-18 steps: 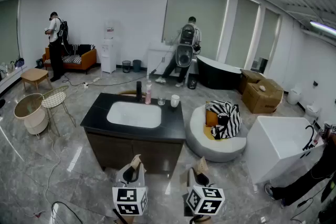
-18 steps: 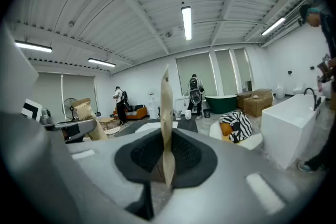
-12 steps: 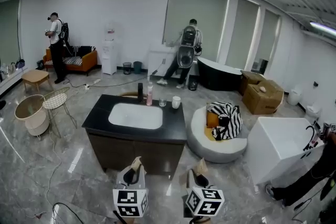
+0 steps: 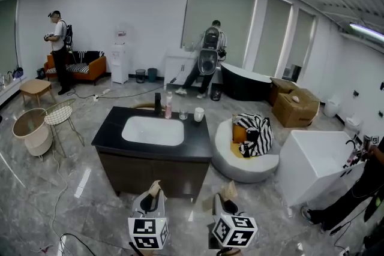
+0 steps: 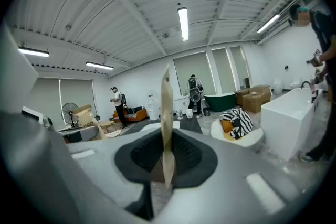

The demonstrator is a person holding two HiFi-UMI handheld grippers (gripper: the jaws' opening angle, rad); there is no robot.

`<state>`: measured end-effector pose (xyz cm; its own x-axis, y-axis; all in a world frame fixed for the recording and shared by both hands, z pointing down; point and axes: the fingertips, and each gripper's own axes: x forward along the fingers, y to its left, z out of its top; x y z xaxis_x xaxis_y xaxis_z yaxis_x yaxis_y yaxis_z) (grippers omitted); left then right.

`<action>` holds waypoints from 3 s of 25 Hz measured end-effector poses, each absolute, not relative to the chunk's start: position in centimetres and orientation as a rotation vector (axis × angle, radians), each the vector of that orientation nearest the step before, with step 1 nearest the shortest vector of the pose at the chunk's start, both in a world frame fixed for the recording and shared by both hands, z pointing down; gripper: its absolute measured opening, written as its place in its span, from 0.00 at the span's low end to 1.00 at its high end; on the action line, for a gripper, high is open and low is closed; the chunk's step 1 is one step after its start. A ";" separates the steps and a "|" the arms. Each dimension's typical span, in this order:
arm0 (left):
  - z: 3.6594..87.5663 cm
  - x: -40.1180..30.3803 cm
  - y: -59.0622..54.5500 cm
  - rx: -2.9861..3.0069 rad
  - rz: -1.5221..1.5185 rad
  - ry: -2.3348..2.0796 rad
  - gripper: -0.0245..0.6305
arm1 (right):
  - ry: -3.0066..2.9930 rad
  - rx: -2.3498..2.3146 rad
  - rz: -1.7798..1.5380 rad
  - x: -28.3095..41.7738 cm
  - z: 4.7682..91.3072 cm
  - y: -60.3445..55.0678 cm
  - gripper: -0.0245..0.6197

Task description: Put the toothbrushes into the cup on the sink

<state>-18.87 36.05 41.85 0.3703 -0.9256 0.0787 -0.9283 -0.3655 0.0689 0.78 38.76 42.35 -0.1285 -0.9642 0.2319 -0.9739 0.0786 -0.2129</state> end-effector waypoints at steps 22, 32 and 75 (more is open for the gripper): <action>42.5 -15.5 25.8 2.545 0.075 -1.706 0.10 | -2.286 2.097 0.548 4.5 43.3 27.7 0.11; 42.1 -12.6 18.1 2.517 0.049 -1.751 0.10 | -2.308 2.067 0.510 7.8 42.7 19.3 0.11; 42.2 -5.3 -8.8 2.564 0.013 -1.697 0.10 | -2.259 2.109 0.463 14.5 42.7 -5.3 0.11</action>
